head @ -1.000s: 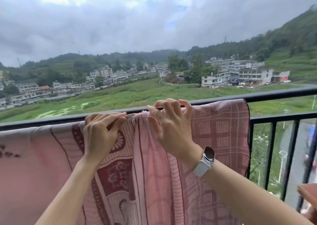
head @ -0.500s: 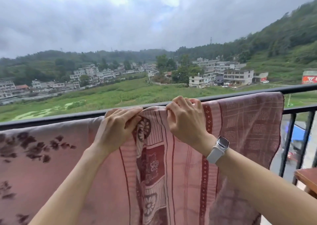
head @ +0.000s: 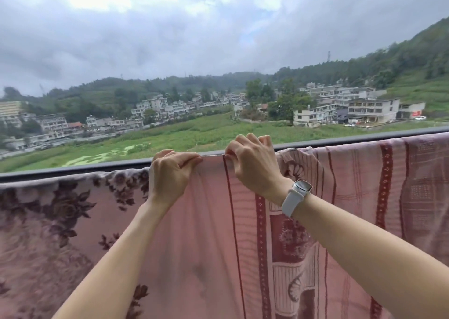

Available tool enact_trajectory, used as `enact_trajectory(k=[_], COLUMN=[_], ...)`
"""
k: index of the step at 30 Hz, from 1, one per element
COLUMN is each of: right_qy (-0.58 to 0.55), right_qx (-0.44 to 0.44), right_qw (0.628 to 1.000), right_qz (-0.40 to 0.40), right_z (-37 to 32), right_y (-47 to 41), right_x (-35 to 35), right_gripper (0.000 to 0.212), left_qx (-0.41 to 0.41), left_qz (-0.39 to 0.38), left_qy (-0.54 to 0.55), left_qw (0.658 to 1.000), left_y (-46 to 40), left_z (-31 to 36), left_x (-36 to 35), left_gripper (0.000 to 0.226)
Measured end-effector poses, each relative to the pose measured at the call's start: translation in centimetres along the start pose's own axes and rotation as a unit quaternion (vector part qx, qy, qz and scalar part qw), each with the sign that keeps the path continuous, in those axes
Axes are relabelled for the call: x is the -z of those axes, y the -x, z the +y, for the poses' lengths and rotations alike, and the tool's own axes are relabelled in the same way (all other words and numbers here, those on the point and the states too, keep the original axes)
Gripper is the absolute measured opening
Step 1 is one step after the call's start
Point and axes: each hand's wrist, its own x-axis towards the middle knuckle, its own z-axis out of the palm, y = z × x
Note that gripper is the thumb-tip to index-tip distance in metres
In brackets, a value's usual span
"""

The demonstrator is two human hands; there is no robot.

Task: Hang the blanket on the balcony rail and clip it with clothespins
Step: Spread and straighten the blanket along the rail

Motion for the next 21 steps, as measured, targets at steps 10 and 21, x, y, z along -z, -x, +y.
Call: enact_trajectory(k=[10, 21], right_qy=[-0.075, -0.093], right_qx=[0.056, 0.082], right_qw=[0.995, 0.992], right_qz=[-0.028, 0.017], right_z=[-7.6, -19.1], right_y=[-3.3, -7.5], right_x=[-4.2, -9.7], right_gripper=[0.029, 0.007], left_qx=[0.000, -0.019], left_qz=[-0.043, 0.033], left_qy=[-0.170, -0.165], left_qw=[0.984, 0.986], left_y=[1.7, 0.1], left_z=[-10.9, -17.0], left_x=[9.5, 14.8], left_gripper=[0.015, 0.013])
